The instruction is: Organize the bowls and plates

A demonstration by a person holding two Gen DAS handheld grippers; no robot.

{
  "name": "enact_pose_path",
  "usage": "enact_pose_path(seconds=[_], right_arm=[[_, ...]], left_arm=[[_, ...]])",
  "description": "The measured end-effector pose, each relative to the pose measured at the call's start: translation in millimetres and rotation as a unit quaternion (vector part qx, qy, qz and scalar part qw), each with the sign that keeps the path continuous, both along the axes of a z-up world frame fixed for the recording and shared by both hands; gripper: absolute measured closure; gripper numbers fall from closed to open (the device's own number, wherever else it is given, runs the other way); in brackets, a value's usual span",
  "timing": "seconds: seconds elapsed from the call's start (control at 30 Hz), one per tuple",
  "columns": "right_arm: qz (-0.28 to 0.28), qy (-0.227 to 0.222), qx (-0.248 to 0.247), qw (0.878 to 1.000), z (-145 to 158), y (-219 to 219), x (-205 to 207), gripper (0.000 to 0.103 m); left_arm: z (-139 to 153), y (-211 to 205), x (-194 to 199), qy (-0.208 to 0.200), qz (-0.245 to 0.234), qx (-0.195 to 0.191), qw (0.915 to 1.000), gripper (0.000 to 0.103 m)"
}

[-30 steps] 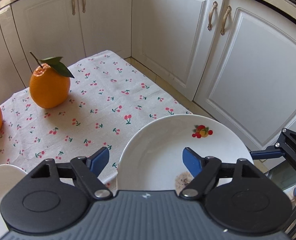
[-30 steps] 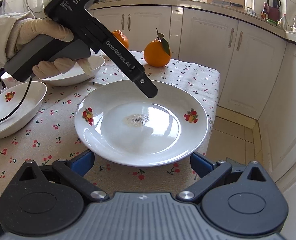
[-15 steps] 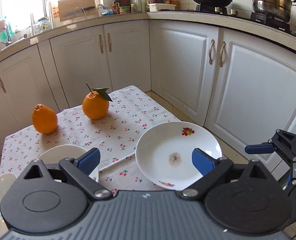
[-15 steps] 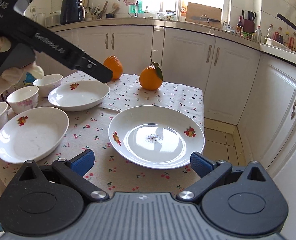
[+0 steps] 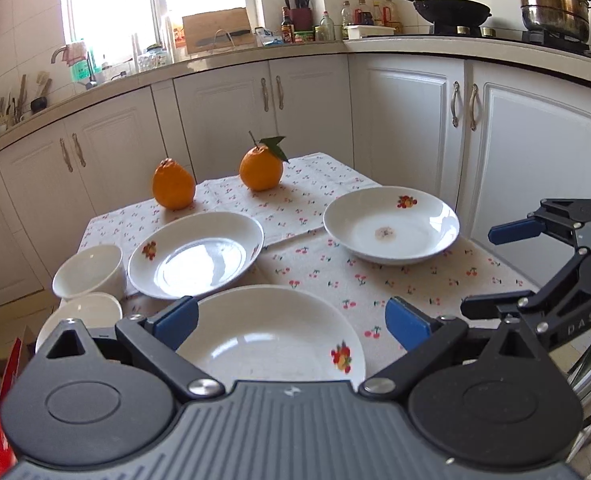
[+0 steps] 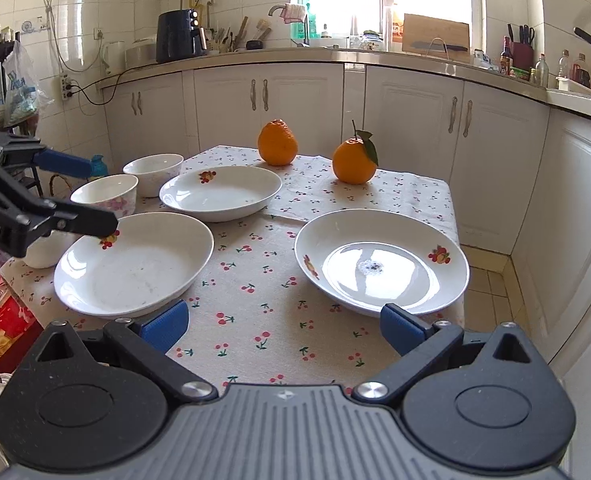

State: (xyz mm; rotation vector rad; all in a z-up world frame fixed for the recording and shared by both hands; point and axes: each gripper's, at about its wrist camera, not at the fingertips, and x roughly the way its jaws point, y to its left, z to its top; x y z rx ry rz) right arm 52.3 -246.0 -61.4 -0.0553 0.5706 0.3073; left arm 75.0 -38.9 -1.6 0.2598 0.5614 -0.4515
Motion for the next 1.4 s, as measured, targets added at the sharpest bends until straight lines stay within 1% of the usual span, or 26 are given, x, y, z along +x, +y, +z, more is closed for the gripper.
enact_pose_path(seconds=[0.1, 0.27, 0.47, 0.63, 0.7, 0.83, 0.87, 0.9, 1.27, 1.4], right_arm=[[0.002, 0.015, 0.007, 1.000, -8, 6, 4, 0.000], [0.016, 0.028, 0.017, 0.999, -13, 13, 11, 0.000], [0.031, 0.041, 0.015, 0.999, -14, 21, 16, 0.000], [0.053, 0.064, 0.020, 0.996, -17, 25, 25, 0.000], [0.065, 0.076, 0.025, 0.995, -18, 26, 31, 0.000], [0.091, 0.094, 0.026, 0.991, -19, 32, 42, 0.000], [0.100, 0.101, 0.027, 0.989, -20, 34, 46, 0.000], [0.106, 0.107, 0.028, 0.988, -21, 36, 49, 0.000], [0.178, 0.162, 0.071, 0.968, -27, 62, 87, 0.000], [0.196, 0.180, 0.065, 0.962, -31, 73, 106, 0.000]], left_arm=[[-16, 16, -12, 0.018, 0.014, -0.006, 0.9997, 0.003], [-43, 38, -27, 0.040, 0.035, 0.015, 0.9985, 0.003], [-67, 50, -24, 0.074, 0.041, 0.021, 0.9962, 0.003], [-81, 51, -16, 0.088, 0.050, 0.007, 0.9948, 0.003], [-85, 50, -14, 0.090, 0.054, 0.010, 0.9944, 0.003], [-87, 52, -10, 0.095, 0.058, -0.011, 0.9938, 0.003], [-88, 54, -8, 0.097, 0.061, -0.017, 0.9933, 0.002], [-89, 53, -8, 0.095, 0.064, -0.013, 0.9933, 0.000], [-92, 50, -12, 0.080, 0.084, -0.025, 0.9930, 0.000], [-91, 50, -13, 0.078, 0.085, -0.025, 0.9930, 0.000]])
